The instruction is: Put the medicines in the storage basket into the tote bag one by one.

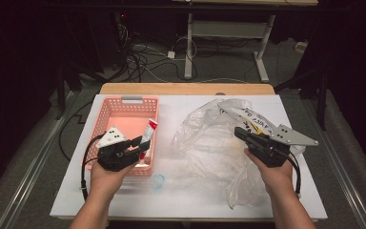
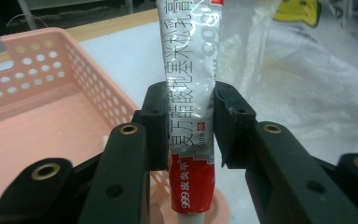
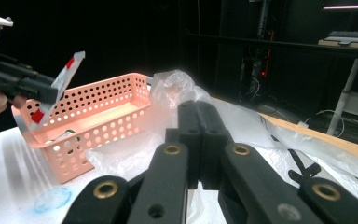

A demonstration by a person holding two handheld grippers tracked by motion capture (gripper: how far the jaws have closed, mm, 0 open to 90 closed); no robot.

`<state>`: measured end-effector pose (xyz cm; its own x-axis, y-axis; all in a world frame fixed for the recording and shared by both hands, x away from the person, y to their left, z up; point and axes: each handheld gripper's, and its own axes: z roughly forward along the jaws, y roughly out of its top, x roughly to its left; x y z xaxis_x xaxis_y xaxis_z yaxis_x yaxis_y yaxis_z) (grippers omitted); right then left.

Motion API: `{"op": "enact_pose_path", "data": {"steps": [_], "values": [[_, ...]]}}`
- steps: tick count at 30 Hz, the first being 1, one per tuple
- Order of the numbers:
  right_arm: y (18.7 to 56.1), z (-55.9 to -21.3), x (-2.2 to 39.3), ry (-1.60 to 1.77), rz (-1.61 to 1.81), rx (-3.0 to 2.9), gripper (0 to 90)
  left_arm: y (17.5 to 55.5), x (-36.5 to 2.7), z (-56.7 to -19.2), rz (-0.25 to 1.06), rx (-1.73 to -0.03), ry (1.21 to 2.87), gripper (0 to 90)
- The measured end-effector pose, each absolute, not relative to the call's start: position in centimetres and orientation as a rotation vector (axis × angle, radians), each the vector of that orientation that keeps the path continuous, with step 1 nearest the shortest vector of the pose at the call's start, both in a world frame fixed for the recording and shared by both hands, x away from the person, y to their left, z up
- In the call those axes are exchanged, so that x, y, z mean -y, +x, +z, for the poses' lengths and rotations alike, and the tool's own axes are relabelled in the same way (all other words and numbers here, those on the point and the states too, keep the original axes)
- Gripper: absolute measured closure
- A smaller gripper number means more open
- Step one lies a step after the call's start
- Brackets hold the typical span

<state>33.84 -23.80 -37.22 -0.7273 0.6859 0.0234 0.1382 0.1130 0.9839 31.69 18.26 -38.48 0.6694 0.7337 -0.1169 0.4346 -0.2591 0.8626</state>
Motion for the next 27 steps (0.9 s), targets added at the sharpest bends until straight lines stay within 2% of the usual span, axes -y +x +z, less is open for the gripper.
{"op": "enact_pose_path", "data": {"steps": [27], "values": [[33.6,-36.9,23.6,0.784,1.650,-1.952,90.0,30.3,-12.9,-39.9,0.267,-0.765,1.933,66.8]]}}
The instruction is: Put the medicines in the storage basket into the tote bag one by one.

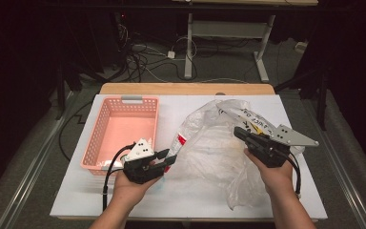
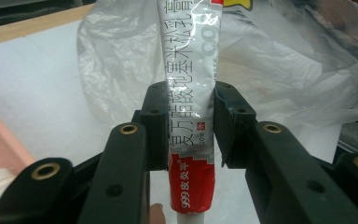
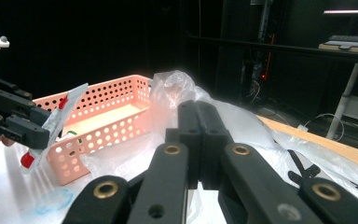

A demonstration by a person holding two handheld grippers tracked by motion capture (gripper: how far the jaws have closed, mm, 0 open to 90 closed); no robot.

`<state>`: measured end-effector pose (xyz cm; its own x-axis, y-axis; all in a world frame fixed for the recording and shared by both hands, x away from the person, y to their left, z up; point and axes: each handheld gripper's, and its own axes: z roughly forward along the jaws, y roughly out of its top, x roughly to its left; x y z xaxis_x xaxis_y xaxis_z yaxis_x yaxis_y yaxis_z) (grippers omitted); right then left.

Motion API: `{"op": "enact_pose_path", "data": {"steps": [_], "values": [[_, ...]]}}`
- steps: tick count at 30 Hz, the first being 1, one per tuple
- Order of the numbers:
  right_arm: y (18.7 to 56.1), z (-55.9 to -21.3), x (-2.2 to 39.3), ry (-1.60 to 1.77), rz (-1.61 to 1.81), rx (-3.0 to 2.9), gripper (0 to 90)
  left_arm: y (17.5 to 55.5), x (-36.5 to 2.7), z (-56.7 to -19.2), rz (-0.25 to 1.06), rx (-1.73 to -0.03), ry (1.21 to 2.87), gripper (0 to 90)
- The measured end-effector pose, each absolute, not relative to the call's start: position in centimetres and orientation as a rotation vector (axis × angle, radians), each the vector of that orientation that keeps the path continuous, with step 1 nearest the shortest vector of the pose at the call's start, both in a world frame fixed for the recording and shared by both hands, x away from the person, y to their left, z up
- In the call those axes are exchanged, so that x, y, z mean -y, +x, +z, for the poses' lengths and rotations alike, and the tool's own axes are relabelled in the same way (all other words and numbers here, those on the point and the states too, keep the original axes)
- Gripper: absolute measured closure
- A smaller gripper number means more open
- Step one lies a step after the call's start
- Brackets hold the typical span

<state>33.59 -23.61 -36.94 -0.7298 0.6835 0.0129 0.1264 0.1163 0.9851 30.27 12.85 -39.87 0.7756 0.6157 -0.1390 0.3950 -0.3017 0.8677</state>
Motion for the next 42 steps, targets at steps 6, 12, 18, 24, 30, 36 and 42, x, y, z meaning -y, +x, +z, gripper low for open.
{"op": "enact_pose_path", "data": {"steps": [6,12,18,24,30,36,42], "values": [[33.5,-37.0,23.4,0.777,1.651,-1.957,90.0,30.2,-11.8,-40.3,0.246,-0.746,1.946,66.8],[33.5,-36.9,23.2,0.766,1.648,-1.960,90.0,30.1,-10.8,-40.8,0.213,-0.727,1.970,66.8],[33.5,-37.0,23.1,0.769,1.644,-1.968,90.0,30.0,-9.7,-41.3,0.211,-0.703,1.989,66.8],[33.5,-37.0,22.9,0.763,1.641,-1.971,90.0,30.2,-8.2,-41.6,0.190,-0.688,1.991,66.8],[33.6,-37.0,22.8,0.764,1.651,-1.968,90.0,31.1,-6.2,-42.2,0.183,-0.682,2.010,66.8],[33.6,-37.0,22.9,0.767,1.658,-1.963,90.0,32.2,-4.7,-42.7,0.191,-0.705,2.012,66.8],[33.6,-36.9,22.9,0.772,1.666,-1.964,90.0,33.6,-2.9,-43.1,0.215,-0.726,2.023,66.7]]}}
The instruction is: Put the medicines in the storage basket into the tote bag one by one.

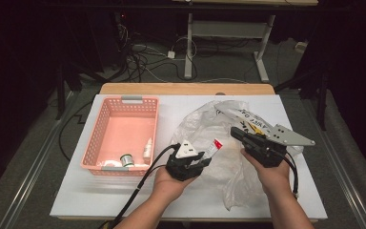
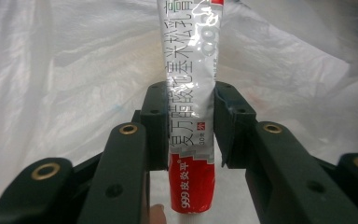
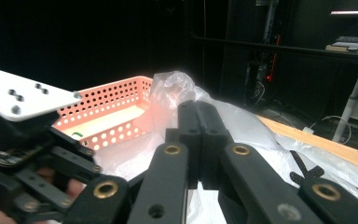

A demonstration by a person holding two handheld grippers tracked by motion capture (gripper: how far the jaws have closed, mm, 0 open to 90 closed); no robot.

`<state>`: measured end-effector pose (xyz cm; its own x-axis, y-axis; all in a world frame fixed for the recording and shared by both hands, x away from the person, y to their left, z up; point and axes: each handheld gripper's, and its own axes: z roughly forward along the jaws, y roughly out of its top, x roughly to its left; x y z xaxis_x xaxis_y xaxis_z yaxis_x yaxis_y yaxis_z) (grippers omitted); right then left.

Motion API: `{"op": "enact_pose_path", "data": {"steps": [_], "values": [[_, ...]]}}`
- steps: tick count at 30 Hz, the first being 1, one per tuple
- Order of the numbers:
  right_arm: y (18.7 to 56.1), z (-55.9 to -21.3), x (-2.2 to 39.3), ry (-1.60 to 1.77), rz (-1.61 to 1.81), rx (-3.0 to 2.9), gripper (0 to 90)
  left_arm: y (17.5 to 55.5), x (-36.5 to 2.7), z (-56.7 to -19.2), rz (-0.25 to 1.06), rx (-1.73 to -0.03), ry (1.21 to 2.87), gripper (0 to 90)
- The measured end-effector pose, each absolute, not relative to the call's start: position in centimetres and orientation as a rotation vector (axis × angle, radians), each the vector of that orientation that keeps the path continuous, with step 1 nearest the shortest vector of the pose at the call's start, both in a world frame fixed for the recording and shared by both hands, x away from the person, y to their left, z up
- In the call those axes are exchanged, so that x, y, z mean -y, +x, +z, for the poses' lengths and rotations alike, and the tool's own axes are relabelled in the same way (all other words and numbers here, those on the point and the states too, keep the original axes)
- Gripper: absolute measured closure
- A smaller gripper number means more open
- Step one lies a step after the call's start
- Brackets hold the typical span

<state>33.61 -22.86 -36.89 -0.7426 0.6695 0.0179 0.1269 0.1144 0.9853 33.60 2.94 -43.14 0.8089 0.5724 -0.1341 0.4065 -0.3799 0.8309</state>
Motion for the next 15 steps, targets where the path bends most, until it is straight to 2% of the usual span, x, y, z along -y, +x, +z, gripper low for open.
{"op": "enact_pose_path", "data": {"steps": [15], "values": [[33.7,-36.8,23.0,0.769,1.678,-1.950,90.0,36.8,0.4,-44.5,0.260,-0.772,2.034,66.8]]}}
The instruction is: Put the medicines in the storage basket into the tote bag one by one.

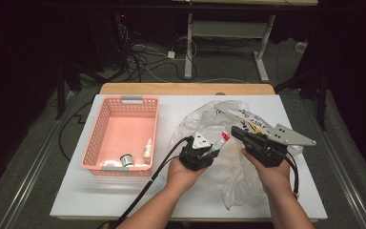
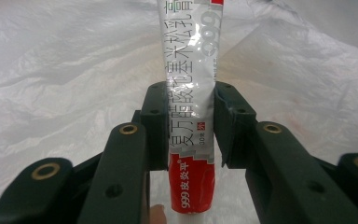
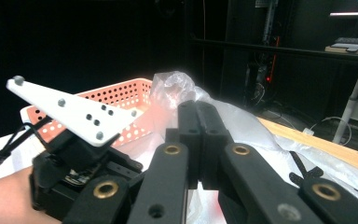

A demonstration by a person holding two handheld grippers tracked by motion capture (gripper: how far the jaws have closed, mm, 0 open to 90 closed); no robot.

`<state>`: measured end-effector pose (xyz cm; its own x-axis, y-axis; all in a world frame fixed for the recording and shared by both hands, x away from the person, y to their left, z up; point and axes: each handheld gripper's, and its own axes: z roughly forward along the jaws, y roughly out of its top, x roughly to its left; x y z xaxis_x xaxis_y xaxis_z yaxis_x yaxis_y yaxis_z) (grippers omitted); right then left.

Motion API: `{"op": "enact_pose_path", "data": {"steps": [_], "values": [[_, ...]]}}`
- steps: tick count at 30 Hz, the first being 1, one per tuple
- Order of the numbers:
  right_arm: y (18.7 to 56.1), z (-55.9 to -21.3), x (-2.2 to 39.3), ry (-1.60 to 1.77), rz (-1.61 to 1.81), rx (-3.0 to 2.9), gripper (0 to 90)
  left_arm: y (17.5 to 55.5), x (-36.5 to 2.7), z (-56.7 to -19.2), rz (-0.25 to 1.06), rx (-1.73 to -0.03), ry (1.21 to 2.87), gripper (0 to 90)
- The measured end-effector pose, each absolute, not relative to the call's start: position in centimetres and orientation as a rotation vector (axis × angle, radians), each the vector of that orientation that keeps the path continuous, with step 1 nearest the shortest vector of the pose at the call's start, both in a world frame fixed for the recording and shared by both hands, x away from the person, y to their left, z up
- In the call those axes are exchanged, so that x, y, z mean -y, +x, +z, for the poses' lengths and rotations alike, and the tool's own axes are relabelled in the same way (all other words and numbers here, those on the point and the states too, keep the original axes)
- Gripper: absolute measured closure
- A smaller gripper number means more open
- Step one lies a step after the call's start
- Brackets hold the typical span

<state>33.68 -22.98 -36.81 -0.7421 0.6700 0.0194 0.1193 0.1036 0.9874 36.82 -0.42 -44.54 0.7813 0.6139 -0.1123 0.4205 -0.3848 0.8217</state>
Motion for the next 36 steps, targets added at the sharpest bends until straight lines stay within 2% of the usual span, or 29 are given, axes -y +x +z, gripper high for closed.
{"op": "enact_pose_path", "data": {"steps": [12,36], "values": [[33.7,-36.8,23.0,0.763,1.670,-1.948,90.0,38.8,2.4,-45.9,0.247,-0.807,2.050,66.8],[33.7,-36.7,23.2,0.775,1.673,-1.942,90.0,39.6,3.4,-47.0,0.223,-0.834,2.151,65.6]]}}
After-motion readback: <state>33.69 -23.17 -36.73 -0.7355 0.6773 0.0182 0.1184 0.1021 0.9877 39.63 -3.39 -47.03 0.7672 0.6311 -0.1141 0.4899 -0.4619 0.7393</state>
